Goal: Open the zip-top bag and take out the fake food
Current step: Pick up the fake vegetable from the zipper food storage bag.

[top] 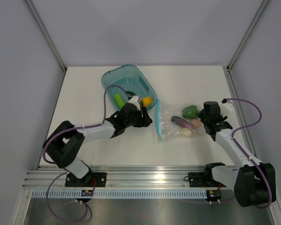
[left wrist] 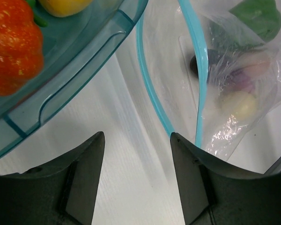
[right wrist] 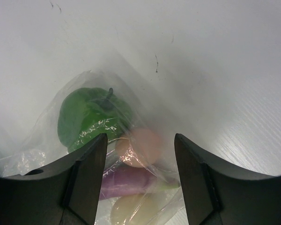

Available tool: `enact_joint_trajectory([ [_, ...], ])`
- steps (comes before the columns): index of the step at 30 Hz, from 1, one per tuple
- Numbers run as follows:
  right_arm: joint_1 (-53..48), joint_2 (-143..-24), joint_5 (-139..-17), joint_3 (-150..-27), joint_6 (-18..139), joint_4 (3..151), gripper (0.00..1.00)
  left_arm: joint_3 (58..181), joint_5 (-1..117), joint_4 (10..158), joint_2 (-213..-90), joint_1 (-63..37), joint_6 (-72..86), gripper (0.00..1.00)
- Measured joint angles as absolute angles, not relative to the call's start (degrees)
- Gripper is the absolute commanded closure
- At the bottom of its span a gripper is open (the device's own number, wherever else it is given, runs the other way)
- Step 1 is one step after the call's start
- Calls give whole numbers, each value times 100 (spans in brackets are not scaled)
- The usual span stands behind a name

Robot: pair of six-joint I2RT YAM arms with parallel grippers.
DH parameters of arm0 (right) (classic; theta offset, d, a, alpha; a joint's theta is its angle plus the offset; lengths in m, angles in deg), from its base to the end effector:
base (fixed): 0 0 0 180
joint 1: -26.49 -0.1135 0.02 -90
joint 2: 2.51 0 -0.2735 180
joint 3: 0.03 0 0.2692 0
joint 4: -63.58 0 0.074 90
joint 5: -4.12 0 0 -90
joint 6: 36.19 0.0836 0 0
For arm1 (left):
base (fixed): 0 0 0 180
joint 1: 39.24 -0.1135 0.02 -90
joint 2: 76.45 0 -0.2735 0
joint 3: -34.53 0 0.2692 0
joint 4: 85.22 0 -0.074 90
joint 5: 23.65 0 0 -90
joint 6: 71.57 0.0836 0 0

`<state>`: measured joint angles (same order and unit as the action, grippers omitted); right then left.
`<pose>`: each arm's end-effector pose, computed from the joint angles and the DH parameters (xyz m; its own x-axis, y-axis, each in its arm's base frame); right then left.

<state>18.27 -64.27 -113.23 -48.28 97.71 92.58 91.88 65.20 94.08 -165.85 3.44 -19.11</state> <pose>0.2644 -0.0006 0.1914 -0.3375 0.5735 -0.7464 0.6137 0.7353 0.2875 0.2766 -0.2574 0.1589 -0.7359 -0.1501 -0.6603 0.3049 0.7972 -0.5211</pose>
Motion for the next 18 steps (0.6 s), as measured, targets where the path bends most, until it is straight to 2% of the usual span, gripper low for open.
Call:
enact_joint_trajectory([
  [1,1827,-6427,-11321,-4828,9771,9256,33,9208,6472,9419,-16644,346,-1917,44],
  [18,1827,-6422,-11319,-4800,9771,9210,33,9988,5860,9911,-17759,508,-1957,62],
])
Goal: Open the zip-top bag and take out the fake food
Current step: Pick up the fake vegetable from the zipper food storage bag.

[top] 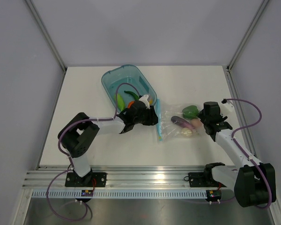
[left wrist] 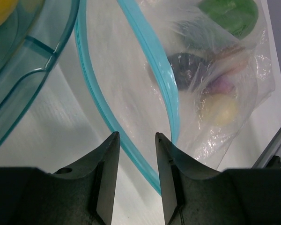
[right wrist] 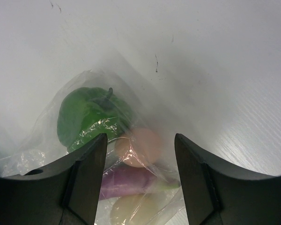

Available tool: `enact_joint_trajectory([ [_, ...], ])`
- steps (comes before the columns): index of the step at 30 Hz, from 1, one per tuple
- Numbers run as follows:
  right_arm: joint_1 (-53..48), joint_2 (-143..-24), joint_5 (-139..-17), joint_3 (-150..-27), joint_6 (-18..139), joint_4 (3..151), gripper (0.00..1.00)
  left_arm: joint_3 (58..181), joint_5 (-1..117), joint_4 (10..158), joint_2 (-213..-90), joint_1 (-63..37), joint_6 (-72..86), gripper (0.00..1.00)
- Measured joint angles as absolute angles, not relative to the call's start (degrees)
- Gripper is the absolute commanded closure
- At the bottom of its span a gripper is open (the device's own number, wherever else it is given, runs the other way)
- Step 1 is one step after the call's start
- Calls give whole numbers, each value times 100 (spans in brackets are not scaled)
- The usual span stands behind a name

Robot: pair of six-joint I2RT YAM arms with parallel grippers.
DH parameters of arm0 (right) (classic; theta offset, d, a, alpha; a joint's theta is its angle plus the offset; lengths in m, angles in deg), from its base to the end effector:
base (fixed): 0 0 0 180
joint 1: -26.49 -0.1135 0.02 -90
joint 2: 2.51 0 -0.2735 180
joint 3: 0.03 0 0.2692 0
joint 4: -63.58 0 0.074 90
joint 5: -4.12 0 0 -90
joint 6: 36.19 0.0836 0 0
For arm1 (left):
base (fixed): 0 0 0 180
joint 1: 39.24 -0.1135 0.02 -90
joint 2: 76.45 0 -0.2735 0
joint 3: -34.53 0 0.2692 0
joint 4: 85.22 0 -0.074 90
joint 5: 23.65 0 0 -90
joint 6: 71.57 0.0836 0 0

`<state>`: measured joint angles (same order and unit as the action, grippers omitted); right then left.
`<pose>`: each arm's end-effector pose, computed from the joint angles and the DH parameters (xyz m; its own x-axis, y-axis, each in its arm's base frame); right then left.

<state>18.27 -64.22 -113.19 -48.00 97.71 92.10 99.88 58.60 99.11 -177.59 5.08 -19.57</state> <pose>0.2644 -0.0006 0.1907 -0.3346 0.5742 -0.7472 0.6121 0.7353 0.2909 0.2962 -0.3050 0.1426 -0.7711 -0.0996 -0.6288 0.3805 0.7198 -0.5806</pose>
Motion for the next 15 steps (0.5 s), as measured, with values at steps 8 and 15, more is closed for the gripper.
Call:
enact_joint_trajectory([
  [8,1827,-6383,-11271,-4758,9771,9107,33,10047,5785,10005,-17823,545,-1895,58],
  [15,1831,-6383,-11011,-4756,9686,8941,33,10132,5479,10394,-18021,569,-1764,44],
])
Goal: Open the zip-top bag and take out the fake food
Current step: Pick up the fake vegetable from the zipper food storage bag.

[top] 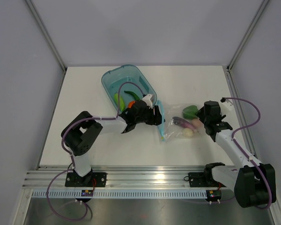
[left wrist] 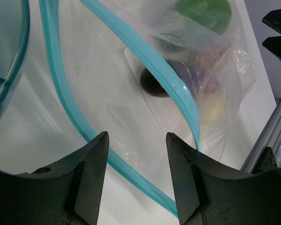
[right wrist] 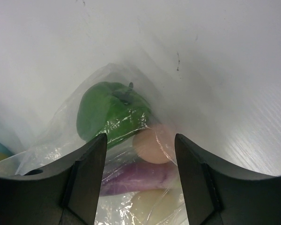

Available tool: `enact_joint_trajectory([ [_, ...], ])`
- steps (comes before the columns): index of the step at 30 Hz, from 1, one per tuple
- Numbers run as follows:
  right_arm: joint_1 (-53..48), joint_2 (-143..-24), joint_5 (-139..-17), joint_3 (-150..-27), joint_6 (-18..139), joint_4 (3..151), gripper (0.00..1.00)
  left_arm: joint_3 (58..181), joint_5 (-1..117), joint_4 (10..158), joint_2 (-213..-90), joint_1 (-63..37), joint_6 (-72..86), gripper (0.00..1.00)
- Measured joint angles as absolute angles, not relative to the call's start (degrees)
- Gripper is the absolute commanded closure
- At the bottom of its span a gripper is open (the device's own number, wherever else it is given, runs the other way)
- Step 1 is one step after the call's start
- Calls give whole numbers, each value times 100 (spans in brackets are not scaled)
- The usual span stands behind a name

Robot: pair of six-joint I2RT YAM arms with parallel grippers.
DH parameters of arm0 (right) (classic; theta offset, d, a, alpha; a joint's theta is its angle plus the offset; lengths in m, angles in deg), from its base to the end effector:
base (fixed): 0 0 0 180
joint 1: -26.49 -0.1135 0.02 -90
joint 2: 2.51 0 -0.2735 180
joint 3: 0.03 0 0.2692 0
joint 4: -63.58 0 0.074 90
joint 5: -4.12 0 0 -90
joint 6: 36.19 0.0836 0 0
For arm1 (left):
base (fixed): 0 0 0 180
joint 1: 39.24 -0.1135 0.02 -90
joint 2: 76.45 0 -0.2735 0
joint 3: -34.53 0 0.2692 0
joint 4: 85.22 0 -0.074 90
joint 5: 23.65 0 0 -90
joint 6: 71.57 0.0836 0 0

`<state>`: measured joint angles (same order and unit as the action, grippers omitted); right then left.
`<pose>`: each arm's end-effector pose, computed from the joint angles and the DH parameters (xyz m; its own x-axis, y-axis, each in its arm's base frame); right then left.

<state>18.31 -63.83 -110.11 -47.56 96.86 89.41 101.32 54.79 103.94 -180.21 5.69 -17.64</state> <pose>0.2681 0.0039 0.1935 -0.3362 0.5806 -0.7415 0.5647 0.7544 0.3346 0.2983 -0.3212 0.1445 -0.7482 -0.0683 -0.6599 0.4662 0.6535 -0.5963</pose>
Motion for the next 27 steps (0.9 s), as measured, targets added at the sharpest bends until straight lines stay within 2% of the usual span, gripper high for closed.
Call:
enact_joint_trajectory([
  [5,1831,-6363,-10633,-4752,9546,8773,31,10235,5278,10534,-18231,571,-1751,37],
  [11,1831,-6411,-10104,-4741,9601,8654,26,10342,5064,10601,-18520,573,-1756,35],
  [13,1831,-6562,-9940,-4791,9695,8694,24,10366,5003,10612,-18579,573,-1751,30],
  [19,1829,-7248,-9236,-4981,10020,8718,27,10373,4848,10877,-18662,586,-1749,17],
  [27,1741,-7889,-8941,-5097,10180,8703,32,10637,4819,10925,-18900,772,-1537,14],
])
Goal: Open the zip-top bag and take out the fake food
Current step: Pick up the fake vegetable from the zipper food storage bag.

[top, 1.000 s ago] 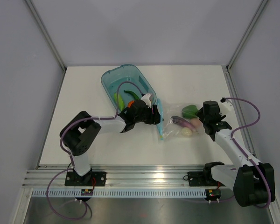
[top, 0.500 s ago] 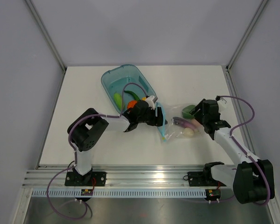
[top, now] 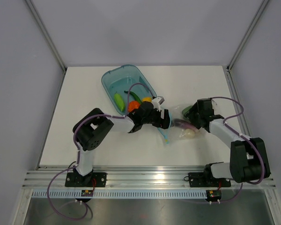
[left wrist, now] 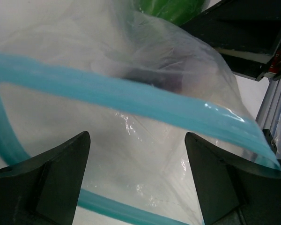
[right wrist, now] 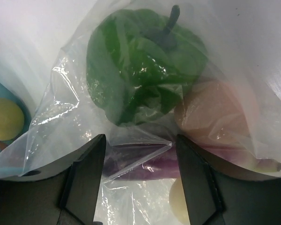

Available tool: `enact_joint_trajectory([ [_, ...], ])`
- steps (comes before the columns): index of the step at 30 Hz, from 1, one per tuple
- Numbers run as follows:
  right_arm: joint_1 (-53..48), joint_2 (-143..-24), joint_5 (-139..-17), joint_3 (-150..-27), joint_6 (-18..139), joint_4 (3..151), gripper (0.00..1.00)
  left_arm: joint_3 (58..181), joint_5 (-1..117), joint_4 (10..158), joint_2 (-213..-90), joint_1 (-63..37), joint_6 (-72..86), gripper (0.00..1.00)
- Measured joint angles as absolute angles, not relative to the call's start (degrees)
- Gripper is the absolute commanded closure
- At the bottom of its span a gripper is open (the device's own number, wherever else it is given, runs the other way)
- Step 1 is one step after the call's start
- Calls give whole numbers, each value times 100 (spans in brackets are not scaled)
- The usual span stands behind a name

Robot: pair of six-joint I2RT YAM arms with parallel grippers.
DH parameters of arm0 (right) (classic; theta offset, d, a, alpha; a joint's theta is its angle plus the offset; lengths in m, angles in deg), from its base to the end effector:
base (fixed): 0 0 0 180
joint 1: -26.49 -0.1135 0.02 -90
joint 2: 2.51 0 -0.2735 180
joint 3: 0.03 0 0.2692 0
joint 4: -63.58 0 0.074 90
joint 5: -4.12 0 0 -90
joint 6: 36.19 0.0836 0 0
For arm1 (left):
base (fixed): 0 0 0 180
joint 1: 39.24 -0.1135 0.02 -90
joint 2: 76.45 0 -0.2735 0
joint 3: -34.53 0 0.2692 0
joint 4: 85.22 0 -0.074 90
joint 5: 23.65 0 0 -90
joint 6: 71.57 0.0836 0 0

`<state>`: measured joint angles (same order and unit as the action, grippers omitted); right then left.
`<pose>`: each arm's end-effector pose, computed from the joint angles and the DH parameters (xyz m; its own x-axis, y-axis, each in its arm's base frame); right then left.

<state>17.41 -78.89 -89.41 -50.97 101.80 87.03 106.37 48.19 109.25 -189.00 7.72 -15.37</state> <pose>0.2992 0.0426 0.1450 -0.5853 0.6575 -0.4745 0.4742 0.7522 0.4575 0.2994 -0.3588 0.1227 -0.7432 0.0214 -0.6687 0.5678 0.5489 -0.6135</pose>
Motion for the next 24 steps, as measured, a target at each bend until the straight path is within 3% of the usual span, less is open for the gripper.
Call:
enact_joint_trajectory([
  [14,1479,-8820,-8978,-5556,10187,8661,34,11109,4992,10394,-19151,986,-1133,12],
  [24,1470,-9023,-8816,-5591,10095,8519,41,11418,5261,10075,-19357,1067,-569,14],
])
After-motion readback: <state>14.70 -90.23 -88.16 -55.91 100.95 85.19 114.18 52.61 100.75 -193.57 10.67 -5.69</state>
